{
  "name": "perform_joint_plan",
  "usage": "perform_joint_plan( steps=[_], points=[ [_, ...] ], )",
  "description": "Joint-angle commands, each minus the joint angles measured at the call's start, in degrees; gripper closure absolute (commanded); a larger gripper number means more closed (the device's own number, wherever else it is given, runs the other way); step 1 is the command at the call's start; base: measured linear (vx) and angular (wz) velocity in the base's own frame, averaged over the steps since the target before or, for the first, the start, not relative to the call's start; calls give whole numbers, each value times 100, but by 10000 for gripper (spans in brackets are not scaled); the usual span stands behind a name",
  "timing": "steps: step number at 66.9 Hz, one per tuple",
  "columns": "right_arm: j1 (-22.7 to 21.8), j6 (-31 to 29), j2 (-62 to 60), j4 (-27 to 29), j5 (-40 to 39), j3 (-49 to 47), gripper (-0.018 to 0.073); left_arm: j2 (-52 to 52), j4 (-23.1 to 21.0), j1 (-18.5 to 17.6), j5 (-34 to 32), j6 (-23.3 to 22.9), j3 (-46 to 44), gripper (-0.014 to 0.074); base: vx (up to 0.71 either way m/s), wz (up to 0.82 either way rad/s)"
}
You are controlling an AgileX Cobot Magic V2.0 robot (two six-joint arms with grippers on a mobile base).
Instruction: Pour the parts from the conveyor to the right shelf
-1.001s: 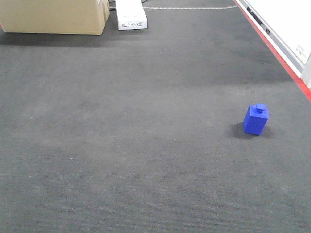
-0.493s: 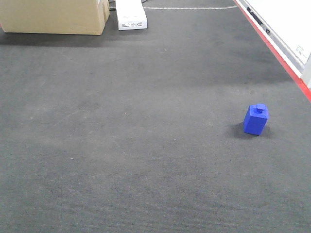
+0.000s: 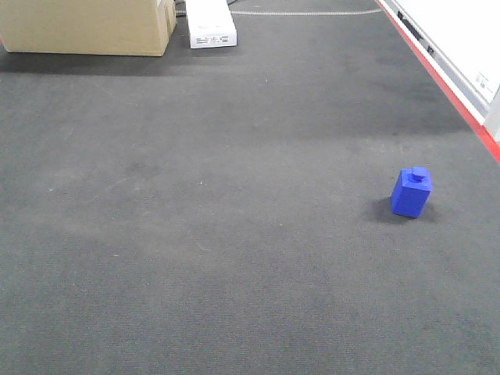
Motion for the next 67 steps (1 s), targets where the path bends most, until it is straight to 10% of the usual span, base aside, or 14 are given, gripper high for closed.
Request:
perform_joint_plan(
  steps=[1,12,34,67],
  points=[
    [-4,-3,256,-3,-45,-177,48,101,-38,-42,-426,-30,135,602,0,0],
    [-4,-29,611,-52,70,-177,-156,101,-38,-42,-426,-30,135,602,0,0],
    [-4,14,1468,23,244,-189,-132,101,-38,-42,-426,-30,135,602,0,0],
    [-4,788,5468,-264,3859,-3440,-104,101,-38,-42,-426,-30,135,602,0,0]
  ],
)
